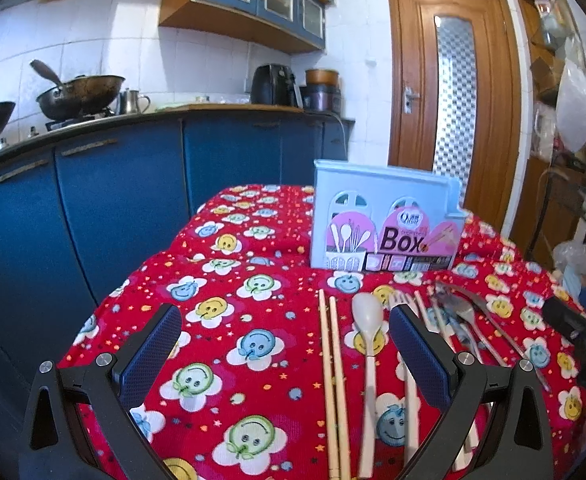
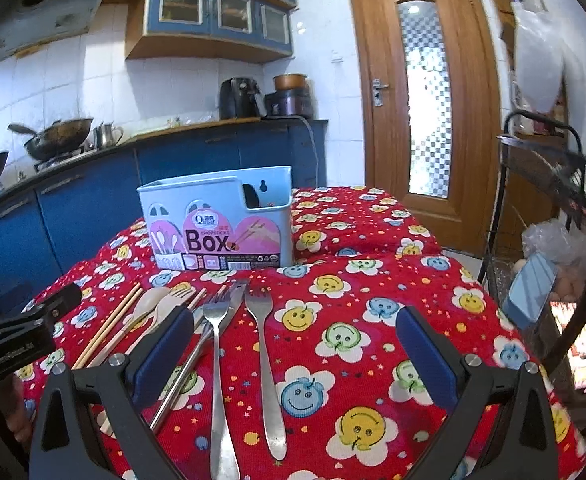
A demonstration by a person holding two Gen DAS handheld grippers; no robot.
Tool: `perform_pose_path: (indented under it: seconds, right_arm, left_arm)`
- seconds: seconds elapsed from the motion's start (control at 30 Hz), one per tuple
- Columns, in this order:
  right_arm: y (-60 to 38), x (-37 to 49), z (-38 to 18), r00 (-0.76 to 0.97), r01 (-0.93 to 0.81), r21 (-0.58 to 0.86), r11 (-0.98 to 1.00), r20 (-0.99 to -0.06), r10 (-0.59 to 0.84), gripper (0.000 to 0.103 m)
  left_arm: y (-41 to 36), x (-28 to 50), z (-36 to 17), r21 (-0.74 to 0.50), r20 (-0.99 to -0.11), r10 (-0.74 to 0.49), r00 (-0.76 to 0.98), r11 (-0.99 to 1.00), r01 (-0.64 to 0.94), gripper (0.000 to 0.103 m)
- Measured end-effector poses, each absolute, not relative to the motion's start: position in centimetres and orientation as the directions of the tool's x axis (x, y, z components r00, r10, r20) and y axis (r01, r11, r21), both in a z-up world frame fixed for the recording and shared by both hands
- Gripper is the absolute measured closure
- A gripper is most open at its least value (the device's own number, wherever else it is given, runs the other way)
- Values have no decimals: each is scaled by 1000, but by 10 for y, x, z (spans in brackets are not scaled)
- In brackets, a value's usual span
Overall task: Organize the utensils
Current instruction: 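Lower the left tool onto a wooden chopstick while the right tool lowers onto a metal fork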
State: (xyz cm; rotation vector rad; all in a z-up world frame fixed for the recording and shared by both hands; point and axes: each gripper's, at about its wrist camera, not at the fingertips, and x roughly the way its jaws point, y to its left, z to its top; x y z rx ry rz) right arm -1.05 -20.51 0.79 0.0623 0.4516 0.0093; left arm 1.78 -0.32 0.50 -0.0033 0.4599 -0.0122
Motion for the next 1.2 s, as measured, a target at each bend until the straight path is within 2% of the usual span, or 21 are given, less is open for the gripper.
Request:
perform_pose_path:
  seconds: [0.13, 0.3, 0.37, 0.53, 0.7, 0.8, 1.0, 1.13, 1.2]
  right_arm:
    - [-204, -1, 22, 871, -34, 35, 999, -489, 46, 0]
    - [-206, 20, 25, 803, -35, 19, 999, -594, 40, 0]
    - [-205, 28, 24, 767, -61, 21, 998, -639, 60, 2]
    - [-201, 43, 22, 683, -116, 21, 993, -725, 95, 20]
    - [-199, 57, 19, 589, -158, 45, 986, -797, 131, 43]
    - [-200, 63, 15, 530, -174, 91, 980, -831, 171, 52]
    - [-196, 70, 8, 460, -205, 116, 972, -865, 200, 63]
    - [-194, 72, 5, 439, -221, 112, 969, -876, 201, 64]
    - [-193, 73, 5, 430, -227, 115, 967, -879, 206, 66]
  left_arm:
    - [-4, 30, 11, 46, -512, -9, 859, 998, 38, 0]
    - [-4, 46, 15, 31, -611, -82, 787, 991, 127, 0]
    - [-4, 51, 16, 46, -636, -74, 768, 990, 134, 0]
    - [2, 67, 14, 93, -717, -37, 696, 985, 148, 4]
    - [8, 83, 2, 51, -824, -59, 564, 983, 176, 22]
    - [10, 91, -8, 15, -868, -77, 491, 983, 181, 29]
    - [9, 99, -15, -14, -898, -95, 430, 982, 188, 33]
    - [9, 106, -13, -12, -904, -90, 418, 983, 185, 34]
    - [9, 109, -12, -54, -908, -127, 400, 981, 189, 35]
